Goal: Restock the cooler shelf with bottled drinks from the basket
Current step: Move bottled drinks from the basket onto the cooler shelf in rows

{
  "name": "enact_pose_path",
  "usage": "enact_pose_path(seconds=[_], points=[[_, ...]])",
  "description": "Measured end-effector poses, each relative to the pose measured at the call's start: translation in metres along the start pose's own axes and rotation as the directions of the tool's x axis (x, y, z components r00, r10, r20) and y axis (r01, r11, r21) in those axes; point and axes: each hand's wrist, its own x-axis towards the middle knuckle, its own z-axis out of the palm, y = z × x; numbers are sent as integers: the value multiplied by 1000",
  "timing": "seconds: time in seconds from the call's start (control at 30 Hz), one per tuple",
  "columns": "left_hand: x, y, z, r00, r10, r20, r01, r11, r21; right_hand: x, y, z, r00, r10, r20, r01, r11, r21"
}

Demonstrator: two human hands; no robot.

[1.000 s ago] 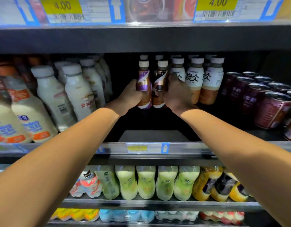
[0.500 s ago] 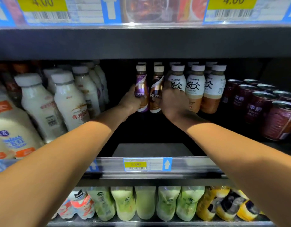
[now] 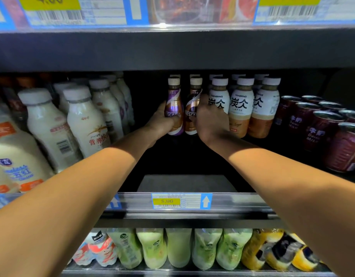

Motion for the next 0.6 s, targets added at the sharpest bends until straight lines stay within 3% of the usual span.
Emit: enact_pose_path(seconds=[0.43,0.5,0.6], points=[[-7,6,0,998,-58,-23,57,998,-31,-23,-5,-21,994,30,106,-39,995,87],[-10,8,0,994,-64,-85,69,996,54,-29,-4,-29,993,33,116,-44,995,90],[-30,20,-1,983,-94,-158,154,892,425,-40,-1,-46,981,49,189,-55,998,27]])
